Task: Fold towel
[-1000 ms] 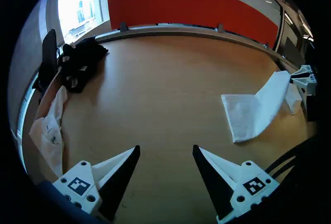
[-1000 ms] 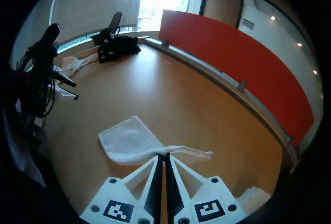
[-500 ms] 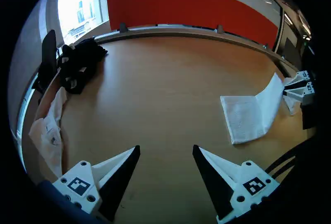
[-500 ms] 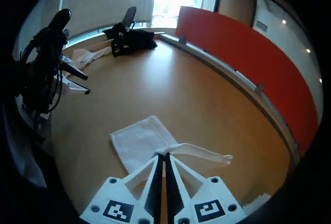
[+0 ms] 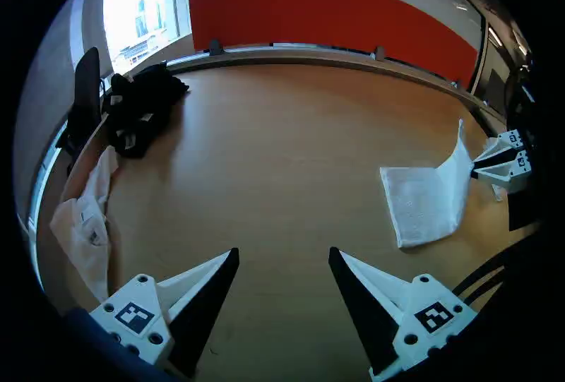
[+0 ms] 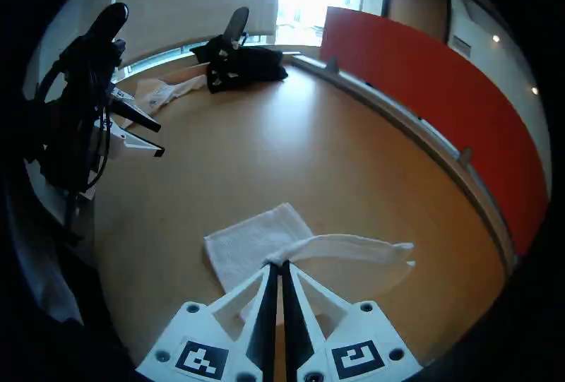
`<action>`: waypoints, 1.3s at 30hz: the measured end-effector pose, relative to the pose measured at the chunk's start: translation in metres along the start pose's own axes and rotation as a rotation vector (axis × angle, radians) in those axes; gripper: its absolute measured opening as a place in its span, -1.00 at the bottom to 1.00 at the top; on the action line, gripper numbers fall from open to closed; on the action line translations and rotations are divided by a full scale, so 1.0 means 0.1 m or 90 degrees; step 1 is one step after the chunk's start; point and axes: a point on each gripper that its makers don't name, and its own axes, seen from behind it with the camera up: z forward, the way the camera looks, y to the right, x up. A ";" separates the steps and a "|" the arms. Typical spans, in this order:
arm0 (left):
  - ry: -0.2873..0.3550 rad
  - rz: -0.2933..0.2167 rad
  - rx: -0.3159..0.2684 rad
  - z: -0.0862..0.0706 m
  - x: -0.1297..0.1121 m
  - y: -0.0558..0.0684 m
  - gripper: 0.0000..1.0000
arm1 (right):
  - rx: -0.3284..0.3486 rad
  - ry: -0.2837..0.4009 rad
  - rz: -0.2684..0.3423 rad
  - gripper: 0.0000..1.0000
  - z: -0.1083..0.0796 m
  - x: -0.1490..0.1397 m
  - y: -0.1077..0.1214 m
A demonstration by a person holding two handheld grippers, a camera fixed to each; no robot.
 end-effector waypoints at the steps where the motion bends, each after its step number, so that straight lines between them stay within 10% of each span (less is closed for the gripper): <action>1: 0.001 -0.002 0.002 -0.01 0.00 -0.01 0.89 | 0.006 -0.001 -0.002 -0.91 0.03 0.01 -0.03; 14: 0.003 -0.029 0.023 -0.11 -0.07 -0.22 0.88 | 0.062 -0.030 -0.011 -0.91 0.35 -0.04 -0.30; 32: 0.000 -0.031 0.025 -0.10 -0.09 -0.24 0.88 | 0.070 -0.026 -0.018 -0.89 0.34 0.00 -0.36; 35: 0.000 -0.032 0.025 -0.11 -0.09 -0.24 0.89 | 0.067 -0.026 -0.015 -0.67 0.35 -0.01 -0.35; 39: -0.001 -0.032 0.026 -0.11 -0.11 -0.24 0.88 | 0.062 -0.026 -0.008 0.12 0.35 -0.02 -0.34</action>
